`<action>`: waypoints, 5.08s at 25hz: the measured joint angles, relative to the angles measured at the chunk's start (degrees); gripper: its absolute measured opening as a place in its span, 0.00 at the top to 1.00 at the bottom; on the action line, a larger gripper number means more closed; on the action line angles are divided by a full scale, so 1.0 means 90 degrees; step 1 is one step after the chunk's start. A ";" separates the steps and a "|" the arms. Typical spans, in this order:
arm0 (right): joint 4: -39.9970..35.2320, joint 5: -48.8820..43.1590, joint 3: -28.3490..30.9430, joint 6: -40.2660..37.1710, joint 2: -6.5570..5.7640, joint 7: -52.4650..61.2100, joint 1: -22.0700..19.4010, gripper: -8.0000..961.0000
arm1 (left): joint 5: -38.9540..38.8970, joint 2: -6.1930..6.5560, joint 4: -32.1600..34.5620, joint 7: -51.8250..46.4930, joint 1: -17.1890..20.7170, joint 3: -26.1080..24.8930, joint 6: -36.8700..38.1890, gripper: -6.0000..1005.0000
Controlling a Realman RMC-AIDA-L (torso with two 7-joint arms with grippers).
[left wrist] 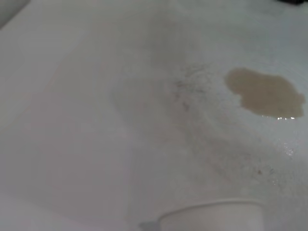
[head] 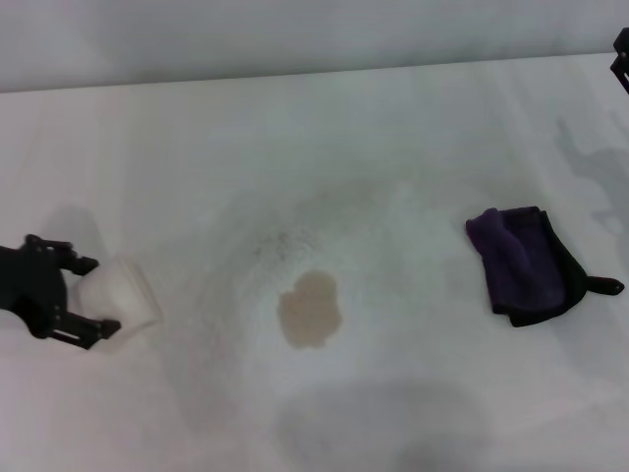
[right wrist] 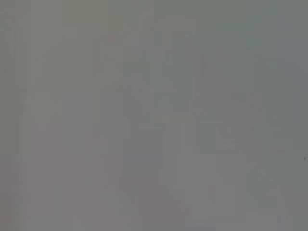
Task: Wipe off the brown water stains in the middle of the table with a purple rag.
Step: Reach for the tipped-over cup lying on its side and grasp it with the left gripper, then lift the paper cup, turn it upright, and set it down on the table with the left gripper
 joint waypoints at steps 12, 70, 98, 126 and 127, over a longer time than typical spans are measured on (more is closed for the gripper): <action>-0.0018 0.0006 0.0027 0.0010 0.0000 0.0000 0.0000 0.14 | 0.0131 -0.0206 -0.0437 0.0201 -0.0115 0.0342 -0.0671 0.16; -0.0041 0.0000 -0.0012 0.0124 -0.0016 -0.0068 -0.0183 0.14 | -0.7609 -0.0352 -0.4925 0.6665 0.1741 0.0282 -0.0924 0.22; -0.0042 -0.0001 0.0035 -0.0068 -0.0023 -0.0068 -0.0264 0.14 | -0.8076 -0.0396 -0.5735 0.8326 0.2305 0.0325 -0.0876 0.22; -0.0360 0.0060 0.0058 -0.0969 -0.0027 -0.0071 0.0149 0.14 | -0.8552 -0.0391 -0.6108 0.8882 0.2654 0.0345 -0.0609 0.21; -0.0360 0.0059 0.0057 -0.1005 -0.0026 -0.0074 0.0186 0.14 | -0.8554 -0.0392 -0.6110 0.8893 0.2691 0.0345 -0.0586 0.21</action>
